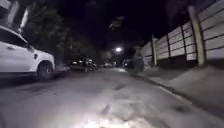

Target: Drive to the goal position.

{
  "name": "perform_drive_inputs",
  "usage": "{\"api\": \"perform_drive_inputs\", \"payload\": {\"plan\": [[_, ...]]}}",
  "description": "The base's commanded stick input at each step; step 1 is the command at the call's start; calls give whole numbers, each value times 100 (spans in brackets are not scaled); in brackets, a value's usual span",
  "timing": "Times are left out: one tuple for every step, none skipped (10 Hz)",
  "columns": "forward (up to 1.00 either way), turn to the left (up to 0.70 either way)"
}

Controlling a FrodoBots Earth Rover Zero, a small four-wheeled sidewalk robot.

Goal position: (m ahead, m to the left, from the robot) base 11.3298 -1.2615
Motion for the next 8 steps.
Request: {"api": "perform_drive_inputs", "payload": {"plan": [[50,0],[50,0],[50,0],[50,0],[50,0],[50,0],[50,0],[50,0]]}}
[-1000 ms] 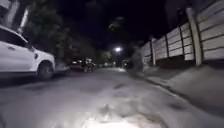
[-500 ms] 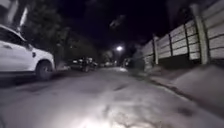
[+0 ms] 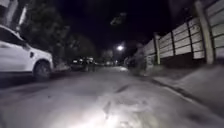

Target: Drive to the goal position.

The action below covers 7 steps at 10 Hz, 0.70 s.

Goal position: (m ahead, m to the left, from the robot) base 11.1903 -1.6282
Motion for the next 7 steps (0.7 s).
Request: {"api": "perform_drive_inputs", "payload": {"plan": [[50,0],[50,0],[50,0],[50,0],[50,0],[50,0],[50,0]]}}
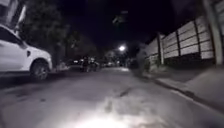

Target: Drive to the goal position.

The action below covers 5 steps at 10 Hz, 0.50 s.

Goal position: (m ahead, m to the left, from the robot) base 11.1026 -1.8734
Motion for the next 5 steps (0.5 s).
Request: {"api": "perform_drive_inputs", "payload": {"plan": [[50,0],[50,0],[50,0],[50,0],[50,0]]}}
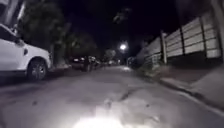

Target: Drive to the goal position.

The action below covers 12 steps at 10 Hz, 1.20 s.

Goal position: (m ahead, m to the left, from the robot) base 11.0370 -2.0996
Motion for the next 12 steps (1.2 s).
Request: {"api": "perform_drive_inputs", "payload": {"plan": [[50,0],[50,-5],[50,-30],[50,-50],[50,-50],[50,-50],[50,-50],[50,-50],[50,-50],[50,-50],[50,-50],[50,-50]]}}
